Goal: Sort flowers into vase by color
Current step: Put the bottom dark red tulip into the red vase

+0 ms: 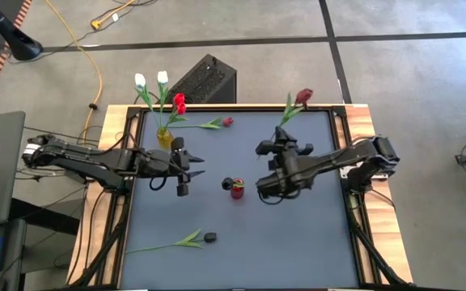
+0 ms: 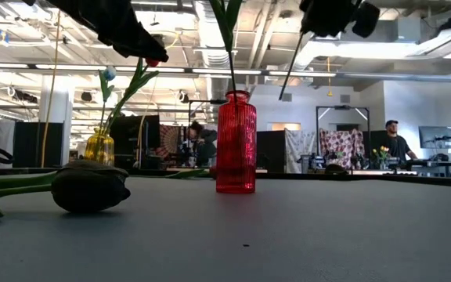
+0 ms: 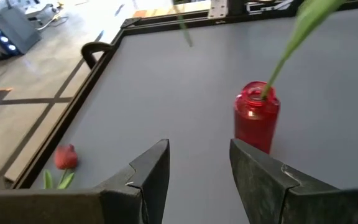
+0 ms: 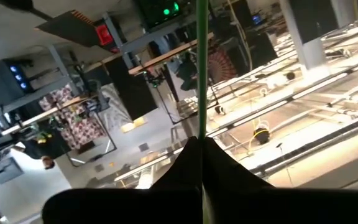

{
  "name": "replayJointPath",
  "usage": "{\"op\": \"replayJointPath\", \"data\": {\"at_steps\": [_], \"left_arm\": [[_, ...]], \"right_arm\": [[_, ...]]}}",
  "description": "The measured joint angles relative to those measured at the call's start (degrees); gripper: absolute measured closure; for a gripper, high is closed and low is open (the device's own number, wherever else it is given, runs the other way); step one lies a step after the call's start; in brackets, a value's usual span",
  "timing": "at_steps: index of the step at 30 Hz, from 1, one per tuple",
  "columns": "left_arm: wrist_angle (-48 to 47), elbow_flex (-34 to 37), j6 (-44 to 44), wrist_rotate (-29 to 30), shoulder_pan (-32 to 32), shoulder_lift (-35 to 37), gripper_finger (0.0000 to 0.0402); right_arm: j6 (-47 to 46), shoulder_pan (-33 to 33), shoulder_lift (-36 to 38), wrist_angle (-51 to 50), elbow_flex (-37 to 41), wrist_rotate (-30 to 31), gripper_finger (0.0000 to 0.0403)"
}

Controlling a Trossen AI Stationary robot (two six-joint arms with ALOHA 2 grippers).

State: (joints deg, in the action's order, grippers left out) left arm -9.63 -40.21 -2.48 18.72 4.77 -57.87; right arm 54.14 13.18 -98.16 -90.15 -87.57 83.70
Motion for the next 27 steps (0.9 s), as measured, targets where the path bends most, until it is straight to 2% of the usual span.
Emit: {"op": "replayJointPath", "data": {"at_steps": [7, 14, 24, 27], "left_arm": [[0.1, 0.0, -0.2, 0.0, -3.9, 0.0, 0.0244], [1.7, 0.0, 0.0, -1.5, -6.9, 0.0, 0.0244], [5.1, 0.0, 1.2, -4.1, -7.8, 0.0, 0.0244], [7.9, 0.0, 2.5, -6.9, -7.8, 0.0, 0.0244]], "right_arm": [[2.9, 4.5, 2.3, 0.1, 0.0, 0.1, 0.0382], [4.9, 10.6, 0.5, 0.5, -0.3, 0.2, 0.0383], [4.3, 9.0, 0.3, 1.4, -0.9, 0.2, 0.0383], [2.9, 8.0, 0.3, 4.2, -1.0, 0.0, 0.0383]]}}
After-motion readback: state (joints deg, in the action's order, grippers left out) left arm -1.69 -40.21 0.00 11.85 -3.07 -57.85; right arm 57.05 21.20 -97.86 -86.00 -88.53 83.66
